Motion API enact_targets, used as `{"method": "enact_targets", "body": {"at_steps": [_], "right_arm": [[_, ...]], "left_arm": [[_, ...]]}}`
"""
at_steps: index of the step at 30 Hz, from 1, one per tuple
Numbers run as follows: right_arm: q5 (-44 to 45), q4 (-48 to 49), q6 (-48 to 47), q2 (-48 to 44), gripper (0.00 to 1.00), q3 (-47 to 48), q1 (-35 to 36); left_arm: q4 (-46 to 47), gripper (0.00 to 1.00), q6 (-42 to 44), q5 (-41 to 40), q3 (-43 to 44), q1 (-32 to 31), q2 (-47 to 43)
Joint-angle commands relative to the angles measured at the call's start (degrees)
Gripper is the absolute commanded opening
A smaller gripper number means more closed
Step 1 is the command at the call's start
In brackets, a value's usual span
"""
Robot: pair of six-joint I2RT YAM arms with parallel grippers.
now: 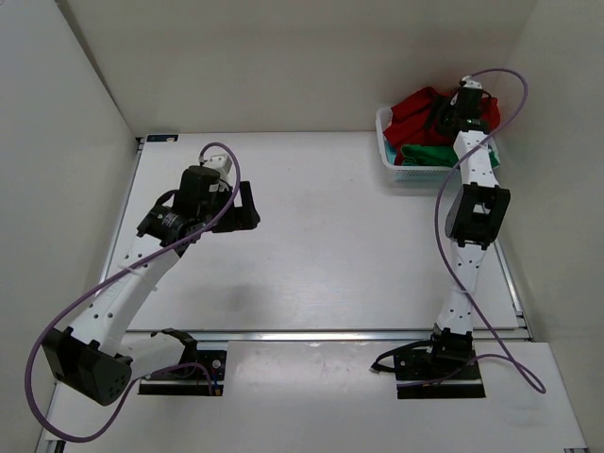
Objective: Fold and stack the t-shirts
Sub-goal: Grab crumpled tshirt from bin with the right arm
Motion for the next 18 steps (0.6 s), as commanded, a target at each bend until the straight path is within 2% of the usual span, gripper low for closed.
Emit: {"method": "enact_targets", "body": {"at_steps": [1,4,5,7,9,11,12,14,18], "right_arm": [[2.63,2.81,-1.60,3.41,0.75,2.96,0.01],[2.37,3.61,-2.39,5.79,0.76,3.05,0.18],[2.46,3.69,-2.48,6.66,0.73,3.66,0.27],[2.89,3.78,-2.65,7.28,0.53,4.62,0.36],[4.29,3.17,-2.91,7.37,0.19,5.77,0.80],[5.27,2.99,-3.62,6.24,0.04,6.47,1.15],[5.62,3.08,-3.62,5.19,0.00,7.09,1.06],[5.79,3.26,-3.62,2.99,0.00,8.05,1.15],[6.06,2.56,-4.41,-7.02,0.00,6.04,2.11]], "left_arm": [[0.42,0.99,-1.39,-1.09,-2.22,0.58,-1.90],[0.78,0.99,-2.00,-1.09,-4.07,1.11,-2.69],[0.96,0.99,-2.18,-1.18,-4.50,1.11,-3.04],[0.96,0.99,-2.01,-1.36,-5.30,1.38,-3.22],[0.61,0.99,-1.57,-1.27,-4.95,1.72,-3.13],[0.08,0.99,-1.65,-0.75,-4.95,1.46,-3.22],[0.08,0.99,-1.65,-0.39,-4.69,1.29,-3.14],[0.34,0.98,-1.83,-0.13,-4.42,1.03,-3.83],[0.43,0.99,-1.48,1.19,-3.81,1.11,-4.45]]}}
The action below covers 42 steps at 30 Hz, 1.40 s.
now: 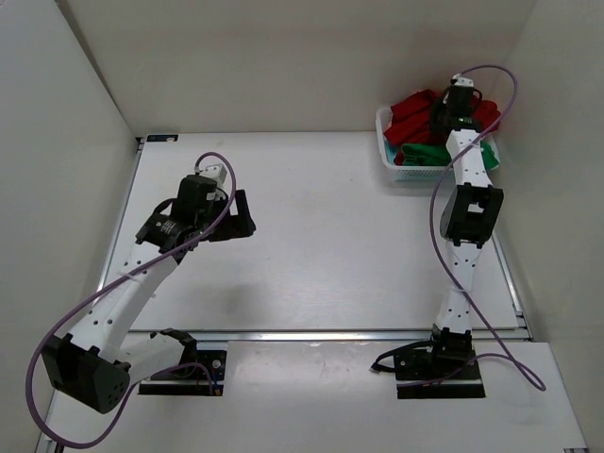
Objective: Fold and stack the t-shirts
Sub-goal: Grab crumpled tshirt from bin with the right arm, then move the tshirt to the center of the board
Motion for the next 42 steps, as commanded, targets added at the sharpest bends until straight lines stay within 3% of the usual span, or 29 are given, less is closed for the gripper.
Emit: {"method": "enact_targets", "body": {"at_steps": [1,9,14,19,24,29,30,32,35,37,39,42], "right_arm": [[1.25,2.58,-1.52,-15.66,0.00,-0.34,1.59],[0.64,2.83,-4.34,-42.02,0.00,-9.91,8.79],[3.52,1.61,-6.79,-56.35,0.00,-19.66,21.86],[1.60,-0.94,-0.14,-67.18,0.01,-30.03,31.20],[-5.84,-2.35,5.85,-68.26,0.00,-39.81,32.36],[-9.38,-5.95,7.88,-57.83,0.00,-38.34,35.34],[-9.12,-9.78,8.40,-56.14,0.05,-37.02,35.35],[-8.86,-17.16,8.15,-48.95,0.53,-30.45,35.61],[-2.36,-22.55,6.13,-45.22,0.89,-26.11,37.80],[0.10,-22.04,5.51,-46.54,0.91,-31.08,38.25],[0.11,-21.07,6.81,-50.83,0.74,-38.19,38.07],[-1.12,-18.35,8.22,-58.02,0.65,-51.71,36.93]], "left_arm": [[0.80,0.99,0.18,0.84,1.90,-0.18,-2.59],[-2.27,0.99,1.59,5.58,6.91,-0.09,-3.64],[-1.92,0.99,2.29,4.89,6.38,3.23,-11.02],[-6.39,0.98,3.17,1.29,8.57,4.66,-15.51],[-10.88,0.98,3.44,1.28,12.52,6.59,-16.57],[-14.75,0.99,3.96,-2.58,14.21,6.24,-17.09],[-14.84,0.99,4.22,-1.98,14.12,6.41,-16.84],[-15.19,0.98,4.40,0.12,12.19,6.07,-16.57],[-15.28,0.99,3.61,4.07,7.64,4.66,-16.13],[-14.93,0.99,1.87,6.81,3.32,4.04,-16.48],[-14.23,0.99,0.01,11.88,-2.73,4.22,-16.74],[-10.73,0.99,-3.41,19.88,-10.46,2.82,-16.75]]}}
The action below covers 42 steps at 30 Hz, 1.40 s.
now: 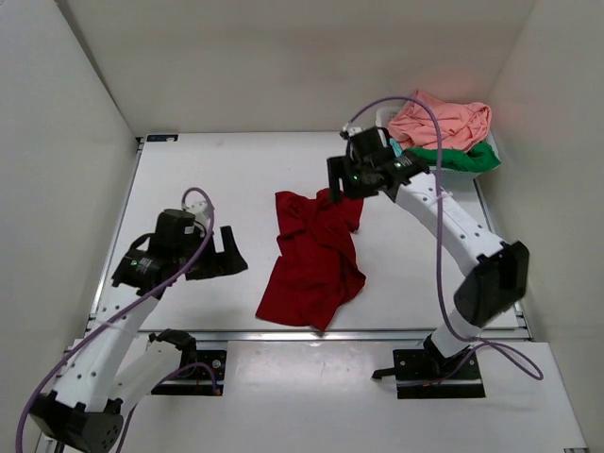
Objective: Fold and stack the t-shirts
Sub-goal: Move the tshirt to the center of the board, then flatten out the tshirt
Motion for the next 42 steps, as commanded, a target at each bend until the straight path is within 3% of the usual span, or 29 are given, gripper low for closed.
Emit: {"method": "enact_targets", "body": {"at_steps": [1,3,8,11,19,24,25,26,27,29,32,36,37,39,42], "right_arm": [[1.22,2.41,1.61,-10.58,0.60,-12.49,-1.23],[-1.59,4.27,2.92,-14.62,0.54,-19.00,-2.72],[-3.27,3.75,2.92,-18.05,0.53,-28.78,-2.73],[-5.54,4.62,3.19,-18.76,0.54,-32.48,-2.91],[-8.71,8.75,5.73,-22.28,0.46,-41.71,-3.61],[-8.28,8.58,5.04,-22.72,0.46,-44.44,-2.82],[-8.19,8.93,5.47,-23.15,0.46,-44.62,-2.90],[-7.93,9.37,6.00,-23.51,0.46,-45.84,-3.25],[-7.93,9.28,6.79,-23.77,0.45,-46.29,-3.43],[-6.96,9.20,7.23,-24.47,0.45,-47.60,-3.34],[-7.04,10.33,7.67,-25.44,0.51,-49.71,-3.78],[-9.77,12.01,8.11,-25.71,0.65,-52.79,-3.96],[-10.21,13.22,7.94,-25.97,0.68,-53.32,-3.79],[-10.73,14.55,8.20,-25.01,0.75,-54.02,-2.91],[-10.83,16.57,8.03,-22.82,0.77,-54.47,-2.38]], "left_arm": [[4.40,0.98,-6.16,12.53,-6.49,-1.36,-0.42],[9.75,0.99,-10.83,14.83,-12.62,-4.69,-0.86],[29.00,0.98,-26.11,16.78,-23.00,-10.68,-2.00],[36.05,0.99,-29.99,16.61,-26.01,-13.22,-0.51],[38.80,0.99,-31.85,5.97,-23.73,-18.23,7.04],[38.53,0.99,-29.48,8.95,-20.30,-19.20,16.44],[40.45,0.92,-29.48,8.00,-20.38,-20.95,17.24],[42.64,0.75,-29.74,6.60,-20.56,-22.18,17.51],[43.79,0.43,-30.26,4.93,-20.65,-23.24,17.77],[44.42,0.24,-31.32,3.16,-20.22,-24.82,18.91],[43.90,0.26,-30.62,1.75,-19.07,-27.46,21.02],[42.58,0.44,-30.79,2.37,-17.93,-29.66,25.15],[41.70,0.54,-30.88,2.54,-17.58,-30.01,26.55],[39.77,0.59,-30.97,4.02,-16.87,-30.28,29.28],[41.08,0.71,-31.14,2.81,-17.66,-30.90,31.48]]}}
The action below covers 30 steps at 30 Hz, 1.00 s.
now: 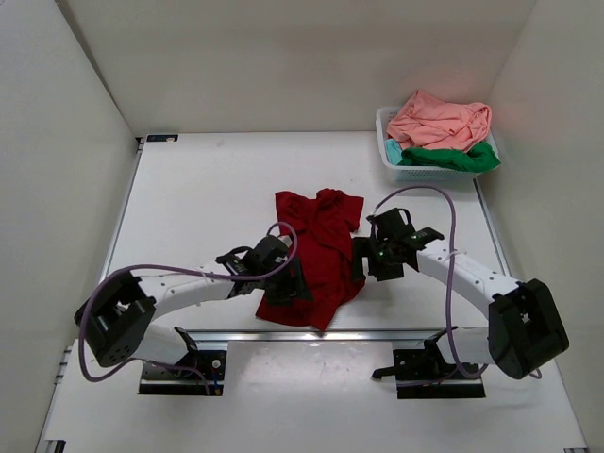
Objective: Fold and stack the t-shirts
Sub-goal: Flatten out the tshirt
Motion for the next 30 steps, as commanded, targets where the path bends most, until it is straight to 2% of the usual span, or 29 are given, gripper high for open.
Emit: {"method": "enact_targets", "body": {"at_steps": [1,3,5,9,10,11,13,15,16,18,22,26,30], "right_arm": [[-0.90,4.54,0.37,1.93,0.76,-0.04,0.94],[-0.90,5.76,0.46,3.60,0.73,0.13,0.86],[-1.60,5.85,0.12,4.48,0.64,0.66,1.03],[-4.23,5.41,-0.68,6.07,0.24,1.19,0.33],[-5.11,5.15,-0.85,6.42,0.06,1.01,-0.02],[-5.29,4.97,-1.03,6.51,0.00,1.71,-0.46],[-6.88,1.74,-1.29,7.03,0.00,3.90,-1.42],[-5.66,-2.03,-3.22,5.46,0.00,10.82,-3.09],[-4.34,-4.93,-3.66,5.02,0.00,15.38,-4.14],[-3.71,-8.72,-5.50,3.62,0.00,22.50,-8.17],[-4.51,-14.96,-9.19,5.79,0.00,39.81,-12.76],[-2.31,-21.65,-10.61,7.48,0.00,53.01,-11.36],[0.15,-21.31,-9.30,5.28,0.00,57.70,-10.13]], "left_arm": [[0.10,0.72,-0.29,-1.24,1.27,-0.69,0.91],[-0.42,0.73,0.85,-0.89,2.40,-0.69,4.05],[-2.88,0.76,2.08,-1.15,4.25,-1.39,7.13],[-4.47,0.72,3.49,1.03,7.68,-0.78,11.97],[-4.38,0.62,3.84,0.78,8.82,-0.17,12.85],[-5.16,0.52,4.28,0.08,10.31,-0.42,12.77],[-8.23,0.16,6.38,-1.93,13.90,0.45,12.95],[-14.28,0.03,7.88,-3.34,20.05,4.29,11.64],[-17.44,0.01,8.67,-3.61,21.21,5.71,9.37],[-20.79,0.01,10.60,-4.84,27.87,12.37,6.19],[-30.28,0.01,16.13,-2.30,38.51,23.54,2.49],[-40.83,0.00,20.98,-7.73,50.82,26.29,0.13],[-45.24,0.00,21.51,-12.05,60.84,31.47,-3.83]]}}
